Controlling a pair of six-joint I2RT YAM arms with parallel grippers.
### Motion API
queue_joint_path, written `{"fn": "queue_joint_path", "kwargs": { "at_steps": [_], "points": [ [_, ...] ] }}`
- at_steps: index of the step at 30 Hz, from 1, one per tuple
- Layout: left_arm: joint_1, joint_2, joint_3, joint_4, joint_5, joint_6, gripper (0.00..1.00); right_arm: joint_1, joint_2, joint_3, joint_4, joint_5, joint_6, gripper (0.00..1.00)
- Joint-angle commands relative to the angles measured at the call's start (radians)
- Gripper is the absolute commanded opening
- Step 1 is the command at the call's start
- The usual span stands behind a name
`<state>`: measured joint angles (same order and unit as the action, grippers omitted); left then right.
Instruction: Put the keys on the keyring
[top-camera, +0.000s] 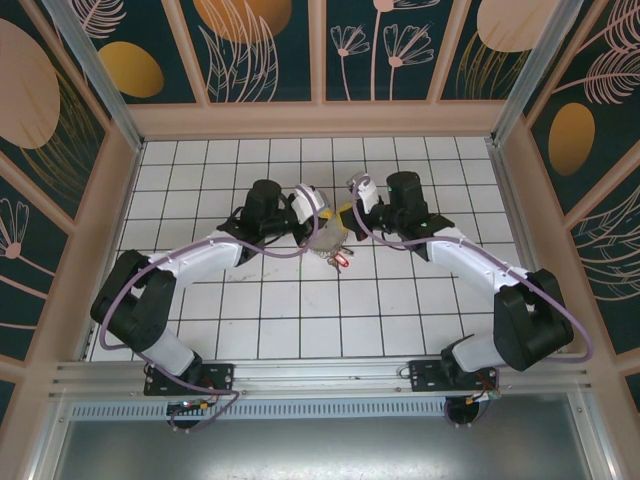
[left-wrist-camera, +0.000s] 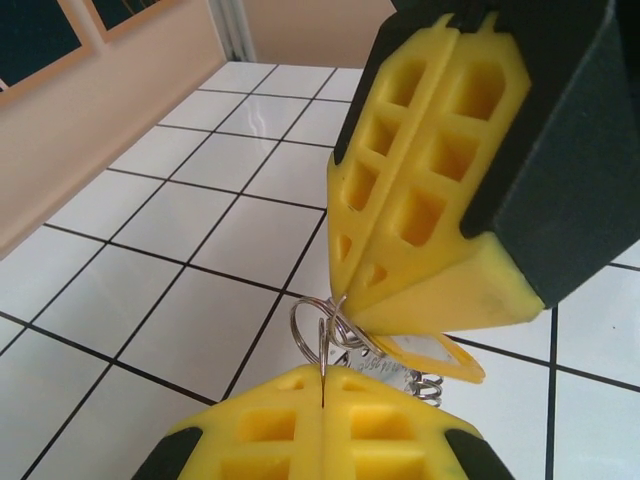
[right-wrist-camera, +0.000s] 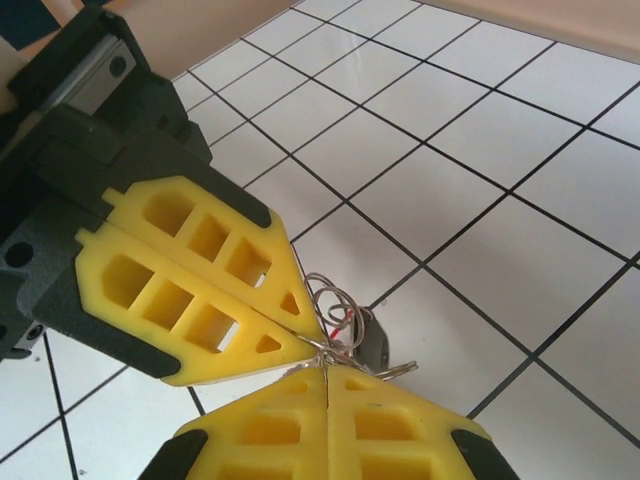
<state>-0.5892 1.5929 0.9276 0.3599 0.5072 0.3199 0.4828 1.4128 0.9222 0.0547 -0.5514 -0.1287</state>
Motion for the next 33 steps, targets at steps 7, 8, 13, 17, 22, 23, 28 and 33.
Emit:
{"fn": "queue_joint_path", "kwargs": {
  "at_steps": [7,8,13,17,22,23,28,33],
  "points": [
    [0.003,-0.068,-0.016,0.064,0.047,0.046,0.00,-0.092,0.056,0.126,-0.083,-0.117,0.135,0.00],
    [0.003,-0.072,-0.013,0.065,0.044,0.048,0.00,-0.092,0.067,0.140,-0.122,-0.123,0.113,0.00],
    [0.003,-0.081,-0.012,0.109,0.054,0.022,0.00,-0.121,0.133,0.190,-0.243,-0.276,0.085,0.00],
    [0.003,-0.086,-0.030,0.152,0.073,0.003,0.00,-0.137,0.172,0.230,-0.298,-0.304,0.135,0.00],
    [0.003,-0.074,-0.042,0.170,0.083,-0.005,0.00,-0.140,0.194,0.259,-0.338,-0.340,0.128,0.00],
    [0.003,-0.072,-0.046,0.173,0.085,-0.005,0.00,-0.141,0.195,0.259,-0.333,-0.346,0.131,0.00],
    [0.003,-0.063,-0.068,0.195,0.086,-0.019,0.00,-0.143,0.210,0.274,-0.336,-0.387,0.159,0.00],
    [0.011,-0.050,-0.049,0.144,0.053,-0.035,0.00,-0.172,0.173,0.248,-0.307,-0.275,0.149,0.00]
  ]
}}
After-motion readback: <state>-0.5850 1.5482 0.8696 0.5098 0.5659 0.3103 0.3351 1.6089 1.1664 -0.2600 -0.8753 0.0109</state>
